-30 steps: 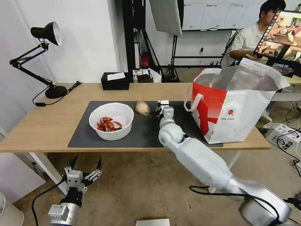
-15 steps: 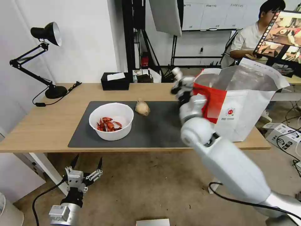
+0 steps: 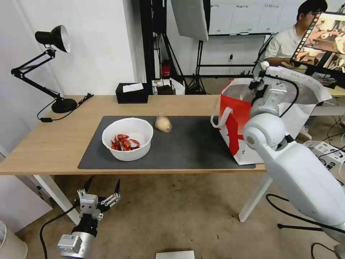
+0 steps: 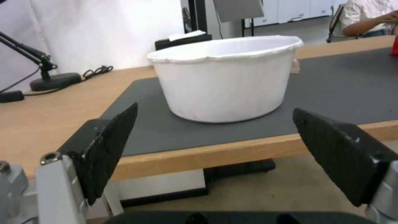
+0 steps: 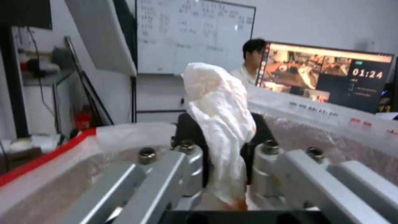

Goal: Pick up the trash from the table and place it into the takeout bag.

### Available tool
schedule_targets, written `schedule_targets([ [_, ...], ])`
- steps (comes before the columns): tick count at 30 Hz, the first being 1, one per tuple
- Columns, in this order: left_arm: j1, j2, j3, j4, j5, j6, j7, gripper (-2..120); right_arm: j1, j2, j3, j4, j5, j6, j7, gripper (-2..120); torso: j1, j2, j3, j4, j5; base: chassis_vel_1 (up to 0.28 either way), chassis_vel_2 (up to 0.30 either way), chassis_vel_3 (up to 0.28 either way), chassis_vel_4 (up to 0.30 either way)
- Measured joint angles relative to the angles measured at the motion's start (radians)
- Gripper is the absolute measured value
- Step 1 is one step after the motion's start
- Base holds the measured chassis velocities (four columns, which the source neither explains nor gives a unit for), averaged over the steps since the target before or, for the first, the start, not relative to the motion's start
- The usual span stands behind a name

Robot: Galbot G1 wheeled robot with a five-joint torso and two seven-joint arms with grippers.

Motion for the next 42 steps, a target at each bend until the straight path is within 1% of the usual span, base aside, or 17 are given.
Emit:
schedule_targets([
  [2, 0.003, -0.002, 0.003, 0.002, 0.002, 0.000, 0.001, 100, 0.000, -0.002, 0.000, 0.007, 0.025, -0.011, 0.006, 22, 0.000, 0.000, 0.000, 0.0001, -0.0002, 0.000, 0.000, 0.000, 0.000],
  [4, 0.004, -0.007, 0.007, 0.006, 0.005, -0.001, 0.001, 100, 0.001, -0.006, 0.000, 0.016, 0.057, -0.023, 0.011, 32, 0.000, 0.000, 0.000, 0.0003, -0.0004, 0.000, 0.000, 0.000, 0.000],
  [5, 0.004, -0.007, 0.007, 0.006, 0.005, -0.001, 0.001, 100, 0.001, -0.006, 0.000, 0.016, 0.057, -0.023, 0.011, 32, 0.000, 0.000, 0.000, 0.0003, -0.0004, 0.000, 0.000, 0.000, 0.000],
  [8, 0.004, -0.007, 0.009, 0.005, 0.005, -0.001, 0.002, 100, 0.001, -0.014, 0.000, 0.026, 0.075, -0.024, 0.011, 48, 0.000, 0.000, 0.000, 0.0002, -0.0002, 0.000, 0.000, 0.000, 0.000],
  [12, 0.004, -0.006, 0.009, 0.004, 0.005, -0.001, 0.002, 100, -0.001, -0.018, 0.000, 0.030, 0.080, -0.024, 0.010, 57, 0.000, 0.000, 0.000, 0.0002, -0.0003, 0.000, 0.000, 0.000, 0.000],
  [15, 0.004, -0.006, 0.008, 0.003, 0.004, -0.001, 0.002, 100, -0.003, -0.025, 0.000, 0.034, 0.084, -0.023, 0.004, 73, 0.000, 0.000, 0.000, 0.0002, -0.0003, 0.000, 0.000, 0.000, 0.000],
  [16, 0.004, -0.006, 0.008, 0.003, 0.004, -0.001, 0.002, 100, -0.003, -0.025, 0.000, 0.034, 0.084, -0.023, 0.004, 73, 0.000, 0.000, 0.000, 0.0002, -0.0003, 0.000, 0.000, 0.000, 0.000],
  [19, 0.005, -0.006, 0.008, -0.002, 0.004, 0.002, 0.002, 100, -0.001, -0.028, 0.000, 0.042, 0.095, -0.012, -0.010, 87, 0.000, 0.000, 0.000, 0.0002, -0.0002, 0.000, 0.000, 0.000, 0.000],
  [24, 0.005, -0.005, 0.005, -0.006, 0.003, 0.004, 0.001, 100, -0.002, -0.031, 0.000, 0.052, 0.106, 0.020, -0.036, 99, 0.000, 0.000, 0.000, 0.0002, -0.0003, 0.000, 0.000, 0.000, 0.000],
  [27, 0.006, -0.003, -0.001, -0.009, 0.001, 0.004, 0.000, 100, -0.035, -0.041, 0.009, 0.100, 0.178, 0.149, -0.188, 100, 0.000, 0.000, 0.000, 0.0003, -0.0003, 0.000, 0.000, 0.000, 0.000],
  [28, 0.006, -0.003, -0.001, -0.009, 0.001, 0.004, 0.000, 100, -0.035, -0.041, 0.009, 0.100, 0.178, 0.149, -0.188, 100, 0.000, 0.000, 0.000, 0.0003, -0.0003, 0.000, 0.000, 0.000, 0.000],
  [31, 0.008, -0.004, -0.007, -0.013, -0.001, 0.000, -0.002, 100, -0.129, -0.067, 0.046, 0.173, 0.208, 0.243, -0.396, 100, 0.000, 0.000, 0.000, 0.0003, -0.0004, 0.000, 0.000, 0.000, 0.000],
  [32, 0.008, -0.004, -0.007, -0.013, -0.001, 0.000, -0.002, 100, -0.129, -0.067, 0.046, 0.173, 0.208, 0.243, -0.396, 100, 0.000, 0.000, 0.000, 0.0003, -0.0004, 0.000, 0.000, 0.000, 0.000],
  [34, 0.009, -0.005, -0.008, -0.014, -0.001, -0.007, -0.002, 100, -0.260, -0.096, 0.092, 0.235, 0.211, 0.293, -0.554, 100, 0.000, 0.000, 0.000, 0.0001, -0.0001, 0.000, 0.000, 0.000, 0.000],
  [35, 0.009, -0.005, -0.008, -0.014, -0.001, -0.007, -0.002, 100, -0.260, -0.096, 0.092, 0.235, 0.211, 0.293, -0.554, 100, 0.000, 0.000, 0.000, 0.0001, -0.0001, 0.000, 0.000, 0.000, 0.000],
  [37, 0.009, -0.007, -0.007, -0.015, -0.001, -0.011, -0.002, 100, -0.382, -0.118, 0.142, 0.285, 0.203, 0.332, -0.667, 100, 0.000, 0.000, 0.000, 0.0001, -0.0003, 0.000, 0.000, 0.000, 0.000],
  [42, 0.003, -0.015, 0.000, -0.014, 0.002, -0.019, -0.001, 100, -0.541, -0.138, 0.188, 0.330, 0.140, 0.391, -0.750, 100, 0.000, 0.000, 0.000, 0.0001, -0.0005, 0.000, 0.000, 0.000, 0.000],
])
